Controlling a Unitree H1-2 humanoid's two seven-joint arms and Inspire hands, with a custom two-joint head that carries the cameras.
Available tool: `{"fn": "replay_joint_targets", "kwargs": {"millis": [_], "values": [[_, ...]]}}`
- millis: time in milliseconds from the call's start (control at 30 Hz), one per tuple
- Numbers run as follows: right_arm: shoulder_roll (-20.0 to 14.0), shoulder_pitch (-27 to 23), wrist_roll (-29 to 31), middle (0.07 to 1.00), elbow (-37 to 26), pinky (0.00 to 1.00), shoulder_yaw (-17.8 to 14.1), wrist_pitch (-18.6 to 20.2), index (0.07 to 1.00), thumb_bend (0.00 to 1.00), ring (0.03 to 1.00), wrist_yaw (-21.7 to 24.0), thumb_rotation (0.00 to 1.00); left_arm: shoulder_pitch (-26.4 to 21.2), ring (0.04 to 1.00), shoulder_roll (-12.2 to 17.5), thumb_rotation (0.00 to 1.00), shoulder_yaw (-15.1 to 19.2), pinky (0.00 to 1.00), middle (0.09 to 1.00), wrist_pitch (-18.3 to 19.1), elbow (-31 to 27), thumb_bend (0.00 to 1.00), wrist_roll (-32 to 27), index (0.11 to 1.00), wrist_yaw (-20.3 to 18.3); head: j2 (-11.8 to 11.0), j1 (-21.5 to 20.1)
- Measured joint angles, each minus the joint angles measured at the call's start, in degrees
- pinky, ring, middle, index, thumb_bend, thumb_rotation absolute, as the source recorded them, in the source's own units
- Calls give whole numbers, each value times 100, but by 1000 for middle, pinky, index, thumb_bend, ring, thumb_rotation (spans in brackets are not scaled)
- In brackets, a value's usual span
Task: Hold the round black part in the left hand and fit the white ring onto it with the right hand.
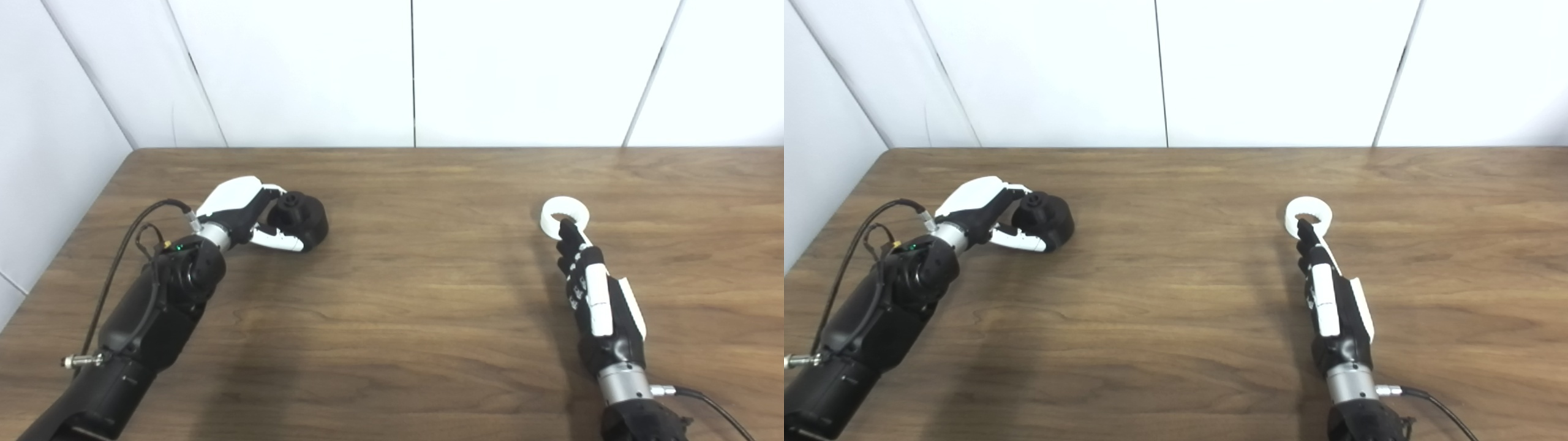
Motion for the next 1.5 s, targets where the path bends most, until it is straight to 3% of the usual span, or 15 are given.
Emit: {"fn": "replay_joint_targets", "kwargs": {"millis": [333, 533, 667, 800, 1033, 1133, 1500], "values": [[0, 2, 13, 958, -1, 989, -3, 0, 924, 610, 971, 1, 1000, 70, 959, -19, 416, 29, 863, 909, 53, -108, 738, 32, 714, 0, 9, 0], [0, 4, 44, 955, -2, 996, -5, 0, 923, 613, 975, 2, 1000, 108, 962, -24, 417, 49, 885, 912, 35, -141, 730, 41, 705, 23, 17, 0], [0, 3, 63, 949, -2, 991, -5, 0, 922, 623, 971, 1, 1000, 203, 970, -28, 426, 65, 849, 918, 28, -290, 747, 44, 709, 26, 26, -9], [1, 3, 51, 950, -2, 990, -5, 0, 923, 600, 972, -1, 1000, 315, 966, -77, 417, 112, 885, 912, 45, -441, 759, 43, 696, 28, 18, -18], [0, 4, 22, 949, -2, 994, 0, 1, 924, 609, 974, 0, 1000, 660, 981, -249, 448, 117, 907, 921, 52, -1048, 767, 151, 694, 43, 26, -18], [0, 5, 20, 950, -1, 998, 2, 1, 926, 609, 978, 1, 1000, 757, 990, -284, 455, 116, 963, 918, 109, -1308, 771, 217, 691, 5, 35, -26], [4, 9, -18, 952, -8, 999, 20, 8, 928, 619, 982, 0, 1000, 1184, 954, -541, 423, 88, 901, 903, 265, -2272, 769, 512, 686, -167, 79, -97]]}}
